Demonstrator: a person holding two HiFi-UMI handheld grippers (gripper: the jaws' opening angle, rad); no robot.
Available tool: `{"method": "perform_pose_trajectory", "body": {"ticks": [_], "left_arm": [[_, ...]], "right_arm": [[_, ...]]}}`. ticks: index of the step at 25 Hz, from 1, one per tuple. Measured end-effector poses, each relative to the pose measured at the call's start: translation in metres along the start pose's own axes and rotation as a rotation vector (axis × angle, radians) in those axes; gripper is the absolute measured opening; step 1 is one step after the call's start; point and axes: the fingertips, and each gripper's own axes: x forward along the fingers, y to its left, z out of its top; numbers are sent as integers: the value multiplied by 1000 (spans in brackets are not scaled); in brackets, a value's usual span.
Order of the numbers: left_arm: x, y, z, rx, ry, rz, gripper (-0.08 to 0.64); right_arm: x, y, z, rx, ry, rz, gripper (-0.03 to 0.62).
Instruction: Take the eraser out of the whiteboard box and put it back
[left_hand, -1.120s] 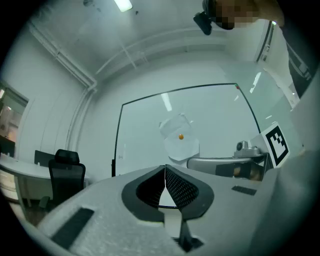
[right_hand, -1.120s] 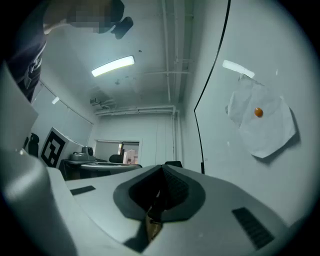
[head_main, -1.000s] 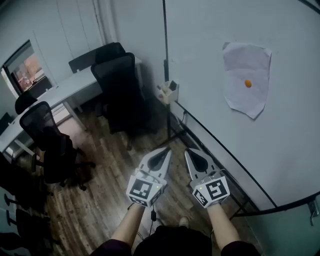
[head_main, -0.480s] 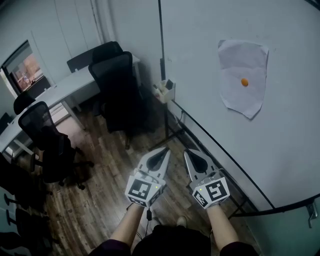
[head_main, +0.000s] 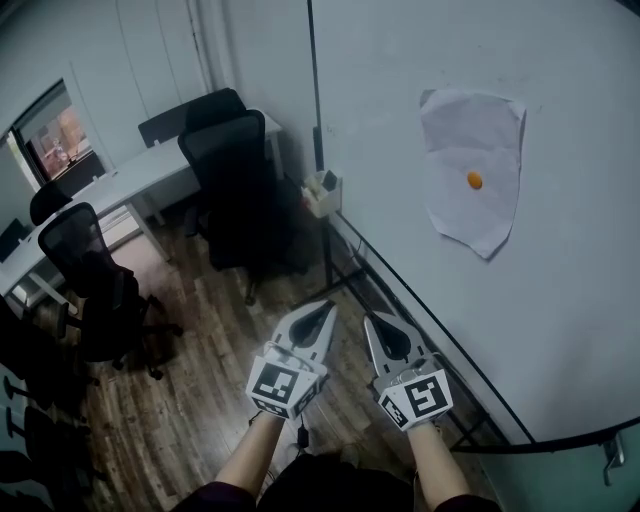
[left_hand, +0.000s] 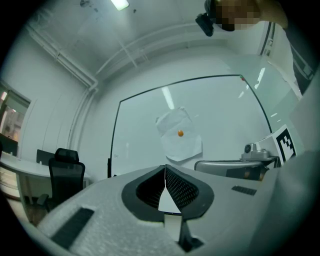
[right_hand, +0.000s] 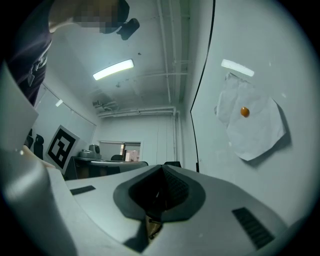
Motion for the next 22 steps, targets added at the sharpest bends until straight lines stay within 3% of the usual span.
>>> {"method": "perform_pose_trajectory", "body": {"ticks": [12, 18, 22], "left_arm": [[22, 24, -24, 3, 52, 31, 5], [48, 71, -40, -18, 70, 17, 5], [73, 113, -36, -13, 31, 1, 5]], "right_arm": [[28, -24, -25, 60, 8, 24, 3], [80, -36, -45, 67, 27, 19, 2], [122, -45, -53, 67, 40, -3, 2]]}}
